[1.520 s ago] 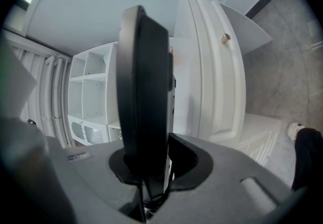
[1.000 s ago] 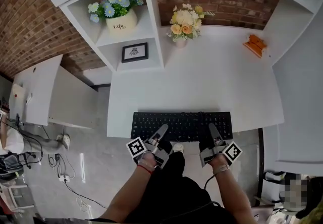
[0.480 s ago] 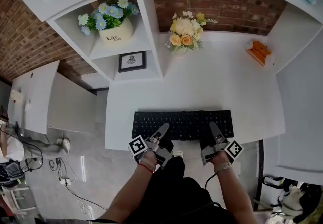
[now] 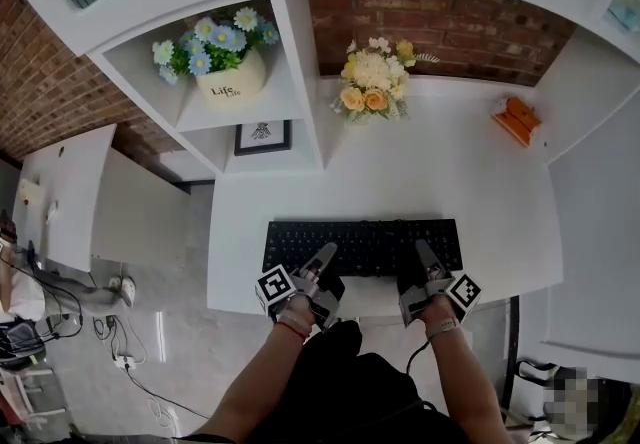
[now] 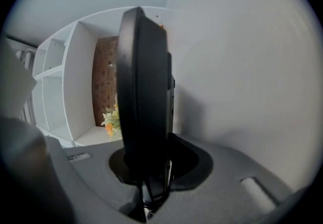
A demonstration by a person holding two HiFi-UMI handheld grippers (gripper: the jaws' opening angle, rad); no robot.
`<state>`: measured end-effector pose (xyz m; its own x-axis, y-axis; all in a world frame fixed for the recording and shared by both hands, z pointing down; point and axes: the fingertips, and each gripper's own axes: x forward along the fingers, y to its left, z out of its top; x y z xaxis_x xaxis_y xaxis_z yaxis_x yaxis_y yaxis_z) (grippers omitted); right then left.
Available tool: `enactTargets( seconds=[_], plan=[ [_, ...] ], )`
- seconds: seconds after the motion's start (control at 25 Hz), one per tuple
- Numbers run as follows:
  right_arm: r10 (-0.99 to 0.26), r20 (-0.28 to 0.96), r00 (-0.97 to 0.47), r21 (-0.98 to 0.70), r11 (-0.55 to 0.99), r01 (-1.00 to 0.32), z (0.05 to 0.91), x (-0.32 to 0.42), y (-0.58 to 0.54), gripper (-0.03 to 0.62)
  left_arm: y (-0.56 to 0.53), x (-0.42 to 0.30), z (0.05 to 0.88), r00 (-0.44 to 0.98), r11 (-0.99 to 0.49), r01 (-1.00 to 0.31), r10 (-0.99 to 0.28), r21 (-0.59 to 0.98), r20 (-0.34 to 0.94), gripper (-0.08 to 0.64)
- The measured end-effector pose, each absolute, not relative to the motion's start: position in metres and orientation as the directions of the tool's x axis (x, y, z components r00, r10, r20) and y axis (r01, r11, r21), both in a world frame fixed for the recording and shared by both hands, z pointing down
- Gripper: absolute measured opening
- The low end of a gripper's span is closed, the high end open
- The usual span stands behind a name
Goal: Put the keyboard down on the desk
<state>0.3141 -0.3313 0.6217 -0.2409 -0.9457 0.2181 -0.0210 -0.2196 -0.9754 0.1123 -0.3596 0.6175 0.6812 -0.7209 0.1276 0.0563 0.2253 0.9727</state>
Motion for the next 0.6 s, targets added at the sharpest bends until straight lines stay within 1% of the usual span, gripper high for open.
enactTargets(
  seconds=[0.2,0.4,0.6],
  plan=[
    [-0.941,0.235,-0.244,-0.971,-0.239,-0.012,0.623,0.315,-0.344,0.063,-0.371,0.115,0.619,0.682,0.241,0.019,-0.713,0.970,0.163,0.078],
    [-0.933,0.259,-0.248,-0.964,-0.268,-0.001,0.624,0.315,-0.347,0.063,-0.373,0.114,0.621,0.676,0.247,0.026,-0.718,0.969,0.165,0.083],
    [-0.928,0.276,-0.251,-0.958,-0.287,0.010,0.625,0.316,-0.349,0.063,-0.368,0.118,0.605,0.720,0.194,0.063,-0.688,0.979,0.090,0.142]
  ],
)
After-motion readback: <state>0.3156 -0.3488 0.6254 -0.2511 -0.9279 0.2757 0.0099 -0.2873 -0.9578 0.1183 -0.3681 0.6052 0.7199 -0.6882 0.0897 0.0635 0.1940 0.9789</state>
